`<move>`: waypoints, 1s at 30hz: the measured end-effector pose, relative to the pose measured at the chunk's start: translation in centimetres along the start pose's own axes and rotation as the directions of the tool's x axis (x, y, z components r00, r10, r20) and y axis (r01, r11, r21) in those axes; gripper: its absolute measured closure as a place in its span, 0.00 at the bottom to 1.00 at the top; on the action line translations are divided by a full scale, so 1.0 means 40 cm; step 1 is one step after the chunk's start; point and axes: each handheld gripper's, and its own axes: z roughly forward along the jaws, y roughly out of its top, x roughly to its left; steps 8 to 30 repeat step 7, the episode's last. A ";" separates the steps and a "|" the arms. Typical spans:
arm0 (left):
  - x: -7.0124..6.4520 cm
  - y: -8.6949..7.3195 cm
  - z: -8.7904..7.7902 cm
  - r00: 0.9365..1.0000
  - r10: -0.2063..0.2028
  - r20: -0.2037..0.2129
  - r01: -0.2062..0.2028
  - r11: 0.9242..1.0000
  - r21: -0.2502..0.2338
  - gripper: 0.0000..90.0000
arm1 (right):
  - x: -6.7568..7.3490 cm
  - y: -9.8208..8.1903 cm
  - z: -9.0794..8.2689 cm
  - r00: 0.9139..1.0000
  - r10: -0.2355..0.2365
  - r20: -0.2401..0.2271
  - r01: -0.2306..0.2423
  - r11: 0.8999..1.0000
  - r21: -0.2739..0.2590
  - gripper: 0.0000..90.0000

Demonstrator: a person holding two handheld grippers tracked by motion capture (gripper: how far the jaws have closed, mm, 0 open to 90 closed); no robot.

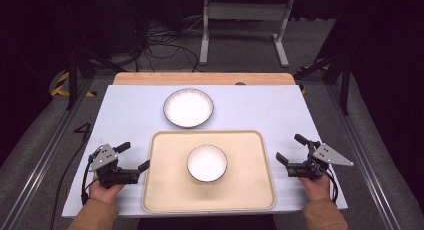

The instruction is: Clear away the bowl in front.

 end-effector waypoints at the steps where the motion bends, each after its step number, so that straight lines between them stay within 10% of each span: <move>1: 0.002 0.000 -0.001 1.000 -0.004 0.002 0.004 1.000 -0.003 0.01 | 0.000 0.000 0.000 1.000 0.000 -0.002 0.000 1.000 0.000 0.00; 30: 0.005 -0.001 -0.002 1.000 -0.012 0.012 0.012 1.000 -0.008 0.00 | -0.002 0.000 -0.001 1.000 0.006 -0.004 -0.006 1.000 -0.008 0.00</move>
